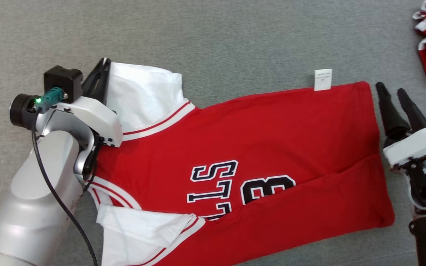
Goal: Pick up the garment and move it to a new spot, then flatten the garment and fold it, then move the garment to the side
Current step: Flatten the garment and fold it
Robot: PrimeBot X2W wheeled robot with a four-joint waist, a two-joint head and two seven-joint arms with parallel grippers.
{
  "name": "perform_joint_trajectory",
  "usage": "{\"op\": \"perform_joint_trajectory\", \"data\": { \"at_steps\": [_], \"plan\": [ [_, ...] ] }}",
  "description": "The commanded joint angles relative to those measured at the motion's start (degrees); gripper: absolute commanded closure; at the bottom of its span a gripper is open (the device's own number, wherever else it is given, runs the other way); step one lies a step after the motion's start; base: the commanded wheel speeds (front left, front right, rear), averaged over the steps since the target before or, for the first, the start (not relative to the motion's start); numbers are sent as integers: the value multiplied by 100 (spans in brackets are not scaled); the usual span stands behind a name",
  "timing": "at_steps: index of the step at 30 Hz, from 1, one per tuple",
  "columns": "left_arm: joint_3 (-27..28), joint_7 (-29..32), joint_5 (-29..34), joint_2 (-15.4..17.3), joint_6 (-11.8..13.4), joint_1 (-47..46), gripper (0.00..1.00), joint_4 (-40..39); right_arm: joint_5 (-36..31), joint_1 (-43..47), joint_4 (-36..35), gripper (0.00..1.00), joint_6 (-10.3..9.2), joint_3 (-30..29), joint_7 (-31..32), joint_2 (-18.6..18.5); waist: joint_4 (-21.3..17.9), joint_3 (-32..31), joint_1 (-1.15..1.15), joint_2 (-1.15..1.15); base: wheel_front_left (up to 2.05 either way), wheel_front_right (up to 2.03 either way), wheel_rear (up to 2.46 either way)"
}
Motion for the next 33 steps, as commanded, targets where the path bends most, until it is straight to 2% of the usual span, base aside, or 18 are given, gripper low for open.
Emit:
{"op": "perform_joint_trajectory", "data": {
  "at_steps": [1,5,12,25,26,27,28,29,30,31,32,33],
  "plan": [
    [-14,9,-6,-12,40,62,100,-93,152,-160,173,0,-1,-117,116,-44,138,-7,0,0,0,0,0],
    [-87,58,-4,-30,68,180,100,-424,389,-526,816,0,-2,-262,492,-214,279,9,0,0,0,0,0],
    [-155,159,-17,-13,171,315,100,-838,372,-909,1665,0,-2,36,711,-636,391,8,0,0,0,0,0],
    [-208,317,-75,97,309,536,100,-1208,688,-1115,2286,0,-2,928,567,-930,441,-68,0,0,0,0,0],
    [-208,323,-86,103,312,542,100,-1229,716,-1118,2299,9,-2,1001,548,-955,443,-72,0,0,0,0,0],
    [-208,323,-86,103,312,542,100,-1229,716,-1118,2299,9,-2,1001,548,-955,443,-72,0,0,0,0,0],
    [-212,336,-91,107,321,558,100,-1246,733,-1131,2296,52,-2,1073,512,-992,445,-76,0,0,0,0,0],
    [-219,343,-93,111,330,576,100,-1259,741,-1149,2294,63,-2,1135,458,-1032,447,-80,0,0,0,0,0],
    [-224,348,-92,118,339,590,100,-1275,769,-1168,2320,84,-2,1159,399,-1069,449,-83,0,0,0,0,0],
    [-227,360,-100,125,347,599,100,-1287,770,-1186,2337,95,-2,1197,328,-1110,452,-86,0,0,0,0,0],
    [-225,361,-107,131,350,609,100,-1301,768,-1205,2349,100,-2,1242,269,-1133,456,-92,0,0,0,0,0],
    [-225,364,-120,136,353,618,100,-1313,778,-1215,2360,100,-2,1314,221,-1158,463,-104,0,0,0,0,0]
  ]
}}
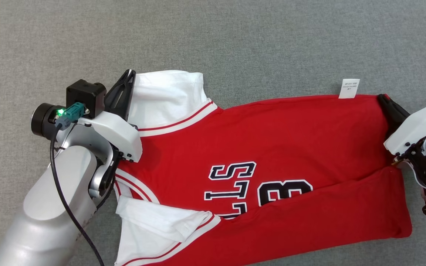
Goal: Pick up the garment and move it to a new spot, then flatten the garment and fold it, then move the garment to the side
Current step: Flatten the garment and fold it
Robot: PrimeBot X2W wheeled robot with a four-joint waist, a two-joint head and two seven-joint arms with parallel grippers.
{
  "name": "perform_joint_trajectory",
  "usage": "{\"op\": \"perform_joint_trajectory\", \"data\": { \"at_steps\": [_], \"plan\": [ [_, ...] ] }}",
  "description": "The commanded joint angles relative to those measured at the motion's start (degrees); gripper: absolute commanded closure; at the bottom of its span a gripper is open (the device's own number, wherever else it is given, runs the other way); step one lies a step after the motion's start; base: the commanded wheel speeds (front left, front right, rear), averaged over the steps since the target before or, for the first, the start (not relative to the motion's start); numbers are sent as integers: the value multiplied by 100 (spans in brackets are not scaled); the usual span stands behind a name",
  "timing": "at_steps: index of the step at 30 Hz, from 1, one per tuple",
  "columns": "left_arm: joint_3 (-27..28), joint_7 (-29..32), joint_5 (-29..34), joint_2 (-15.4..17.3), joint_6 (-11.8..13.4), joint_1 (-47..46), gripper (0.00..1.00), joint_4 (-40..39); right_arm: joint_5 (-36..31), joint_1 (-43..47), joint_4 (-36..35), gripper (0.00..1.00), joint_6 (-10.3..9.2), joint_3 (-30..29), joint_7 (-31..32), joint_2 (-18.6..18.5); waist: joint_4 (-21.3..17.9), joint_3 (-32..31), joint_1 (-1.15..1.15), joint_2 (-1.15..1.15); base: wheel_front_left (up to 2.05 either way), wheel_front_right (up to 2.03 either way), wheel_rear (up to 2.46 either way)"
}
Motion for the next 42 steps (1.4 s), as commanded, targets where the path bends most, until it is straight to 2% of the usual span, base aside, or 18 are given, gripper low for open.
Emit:
{"op": "perform_joint_trajectory", "data": {
  "at_steps": [1,13,23,24,28,34,42],
  "plan": [
    [9,1,-31,51,19,55,100,-13,10,-34,26,100,-2,39,-48,-56,9,-13,0,0,0,0,0],
    [185,-199,-290,96,161,495,100,-439,122,447,66,100,-2,838,-1288,-583,250,-374,0,0,0,0,0],
    [199,-267,-547,269,34,1085,100,-1030,363,842,363,100,-2,1005,-2051,-806,464,-727,0,0,0,0,0],
    [155,-206,-594,428,16,1390,100,-1385,478,960,379,100,-2,1086,-2175,-873,504,-854,0,0,0,0,0],
    [5,-8,-567,718,-69,1766,100,-1900,573,1111,313,100,-2,1151,-2244,-1004,559,-990,0,0,0,0,0],
    [-55,224,-613,1069,17,2182,100,-2378,655,1333,109,100,-2,1225,-2167,-1148,603,-1138,0,0,0,0,0],
    [-142,624,-802,1470,-9,2664,100,-2794,763,1643,-542,100,-2,1506,-1843,-1496,607,-1234,0,0,0,0,0]
  ]
}}
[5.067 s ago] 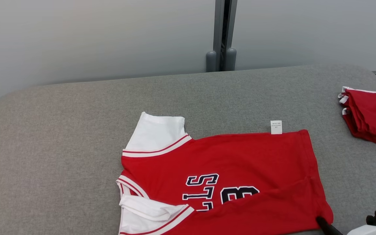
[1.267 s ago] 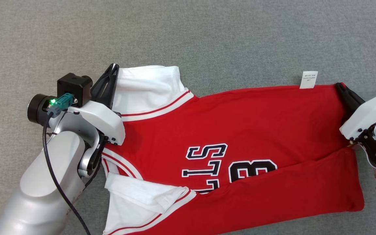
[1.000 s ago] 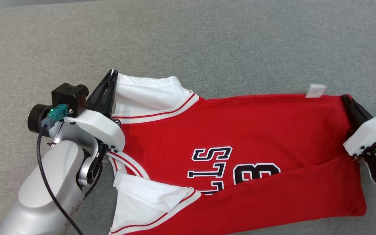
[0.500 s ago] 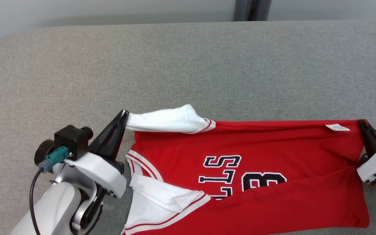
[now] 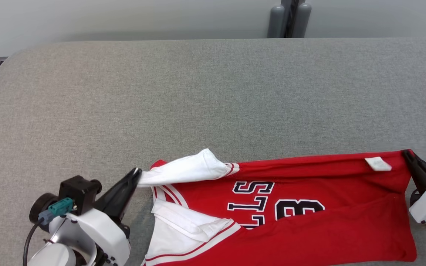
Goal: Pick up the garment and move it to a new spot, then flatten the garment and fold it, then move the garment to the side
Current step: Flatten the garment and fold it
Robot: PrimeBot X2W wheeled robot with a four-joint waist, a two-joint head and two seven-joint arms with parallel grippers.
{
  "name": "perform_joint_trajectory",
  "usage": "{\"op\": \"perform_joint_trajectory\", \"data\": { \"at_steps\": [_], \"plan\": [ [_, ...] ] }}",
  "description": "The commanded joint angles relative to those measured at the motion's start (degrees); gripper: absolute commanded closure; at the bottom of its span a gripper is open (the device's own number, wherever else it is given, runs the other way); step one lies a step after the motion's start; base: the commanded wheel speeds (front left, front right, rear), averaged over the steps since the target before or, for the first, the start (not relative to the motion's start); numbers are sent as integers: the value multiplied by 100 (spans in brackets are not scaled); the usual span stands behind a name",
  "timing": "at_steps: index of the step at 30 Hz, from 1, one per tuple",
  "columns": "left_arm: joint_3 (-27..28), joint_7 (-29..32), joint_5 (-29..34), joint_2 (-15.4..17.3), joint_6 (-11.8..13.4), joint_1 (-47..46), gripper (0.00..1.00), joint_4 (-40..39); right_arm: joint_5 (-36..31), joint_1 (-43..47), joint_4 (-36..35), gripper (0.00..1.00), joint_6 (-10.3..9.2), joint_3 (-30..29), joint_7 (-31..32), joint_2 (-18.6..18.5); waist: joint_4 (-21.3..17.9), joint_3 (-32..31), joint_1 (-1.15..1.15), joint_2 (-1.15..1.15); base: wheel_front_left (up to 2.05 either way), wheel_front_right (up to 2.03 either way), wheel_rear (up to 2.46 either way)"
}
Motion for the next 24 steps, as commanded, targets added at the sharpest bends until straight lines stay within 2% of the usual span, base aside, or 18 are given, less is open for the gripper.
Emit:
{"op": "perform_joint_trajectory", "data": {
  "at_steps": [1,9,17,24],
  "plan": [
    [-5,29,-51,60,-14,92,100,-53,19,73,-57,100,-2,-16,35,-77,-7,-10,0,0,0,0,0],
    [-76,278,-178,332,-67,358,100,-352,40,225,-219,100,-2,-164,141,-243,-27,-45,0,0,0,0,0],
    [-185,585,-291,519,-130,486,100,-538,104,468,-613,100,-2,-26,324,-410,-42,-44,0,0,0,0,0],
    [-325,884,-406,673,-238,570,100,-662,357,661,-959,100,-2,59,773,-656,-87,-69,0,0,0,0,0]
  ]
}}
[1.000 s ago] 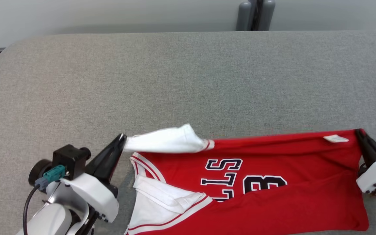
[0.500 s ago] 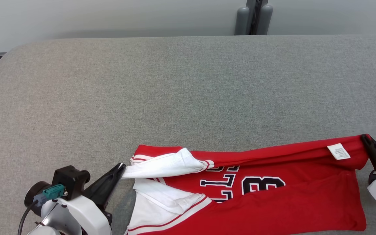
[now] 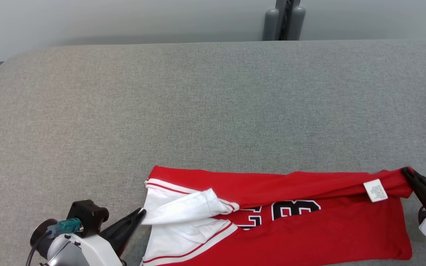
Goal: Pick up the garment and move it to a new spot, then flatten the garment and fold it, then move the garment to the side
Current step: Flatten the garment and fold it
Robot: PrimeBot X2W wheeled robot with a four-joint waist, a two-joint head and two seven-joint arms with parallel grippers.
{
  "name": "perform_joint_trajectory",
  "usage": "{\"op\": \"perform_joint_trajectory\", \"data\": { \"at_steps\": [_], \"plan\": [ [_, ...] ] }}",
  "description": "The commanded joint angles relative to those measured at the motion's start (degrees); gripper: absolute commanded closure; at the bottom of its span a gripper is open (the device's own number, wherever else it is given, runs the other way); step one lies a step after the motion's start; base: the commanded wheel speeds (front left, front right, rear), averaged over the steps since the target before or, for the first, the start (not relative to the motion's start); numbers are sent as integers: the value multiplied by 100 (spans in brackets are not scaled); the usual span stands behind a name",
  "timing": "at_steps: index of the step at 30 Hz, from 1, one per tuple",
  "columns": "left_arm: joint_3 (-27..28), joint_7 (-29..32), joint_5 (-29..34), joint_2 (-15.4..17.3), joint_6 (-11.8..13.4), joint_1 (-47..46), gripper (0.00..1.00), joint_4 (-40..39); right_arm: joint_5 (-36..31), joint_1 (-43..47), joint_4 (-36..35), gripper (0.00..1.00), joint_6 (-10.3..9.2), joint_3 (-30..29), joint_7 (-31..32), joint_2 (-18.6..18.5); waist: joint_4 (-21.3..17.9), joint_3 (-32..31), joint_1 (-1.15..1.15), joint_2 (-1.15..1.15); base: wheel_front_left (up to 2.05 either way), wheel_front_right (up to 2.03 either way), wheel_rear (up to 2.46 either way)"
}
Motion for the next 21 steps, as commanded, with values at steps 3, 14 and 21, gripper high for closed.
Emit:
{"op": "perform_joint_trajectory", "data": {
  "at_steps": [3,14,21],
  "plan": [
    [-35,118,-119,68,-49,75,100,-72,285,180,-214,100,-2,-20,315,-161,-25,-14,0,0,0,0,0],
    [-169,472,-172,255,-72,124,100,-130,986,738,-529,0,-2,-381,1808,-343,-81,-18,0,0,0,0,0],
    [-171,548,-119,286,14,79,0,-210,534,647,-528,0,-2,-1142,1755,36,-91,-100,0,0,0,0,0]
  ]
}}
